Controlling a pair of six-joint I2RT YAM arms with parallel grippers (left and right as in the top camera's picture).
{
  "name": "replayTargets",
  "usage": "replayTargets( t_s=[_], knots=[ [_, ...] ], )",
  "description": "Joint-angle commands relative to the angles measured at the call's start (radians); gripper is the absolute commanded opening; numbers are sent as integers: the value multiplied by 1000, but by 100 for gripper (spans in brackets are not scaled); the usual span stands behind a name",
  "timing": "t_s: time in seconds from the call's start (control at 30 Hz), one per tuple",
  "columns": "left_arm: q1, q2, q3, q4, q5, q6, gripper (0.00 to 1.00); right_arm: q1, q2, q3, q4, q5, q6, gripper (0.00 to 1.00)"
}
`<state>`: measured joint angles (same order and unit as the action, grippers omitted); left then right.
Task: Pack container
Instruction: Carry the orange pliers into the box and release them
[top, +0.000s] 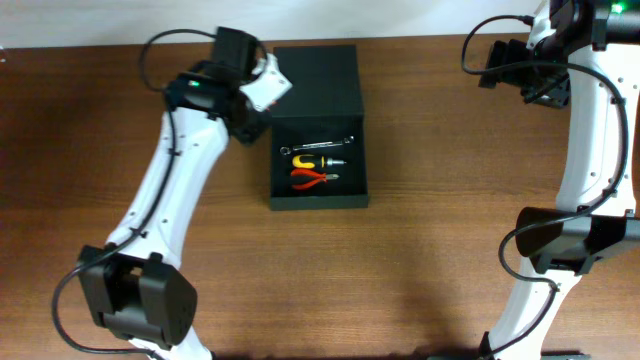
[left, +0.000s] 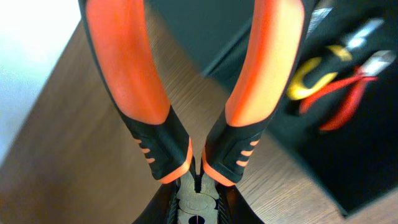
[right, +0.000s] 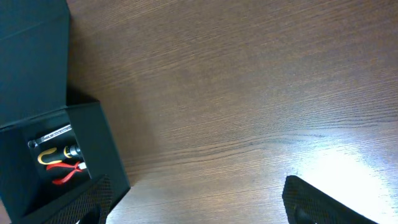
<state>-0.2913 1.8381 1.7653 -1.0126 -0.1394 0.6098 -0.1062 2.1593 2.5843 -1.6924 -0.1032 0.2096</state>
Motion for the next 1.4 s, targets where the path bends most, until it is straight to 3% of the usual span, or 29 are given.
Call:
replayTargets(
  t_s=[0.0, 0.27, 0.73, 1.1, 1.37],
  knots=[
    [-58, -21, 14, 3, 17, 100, 2, -6, 7, -1, -6, 9, -3, 88],
    [-137, 3, -7, 5, 163, 125, 2, -6, 7, -1, -6, 9, -3, 88],
    [-186, 156, -74, -24, 159, 168, 2, -6, 7, -1, -6, 9, -3, 88],
    [-228, 212, -84, -134, 185, 219, 2, -6, 7, -1, -6, 9, -3, 88],
    [-230, 213, -146, -88, 169, 261, 2, -6, 7, -1, -6, 9, -3, 87]
  ],
)
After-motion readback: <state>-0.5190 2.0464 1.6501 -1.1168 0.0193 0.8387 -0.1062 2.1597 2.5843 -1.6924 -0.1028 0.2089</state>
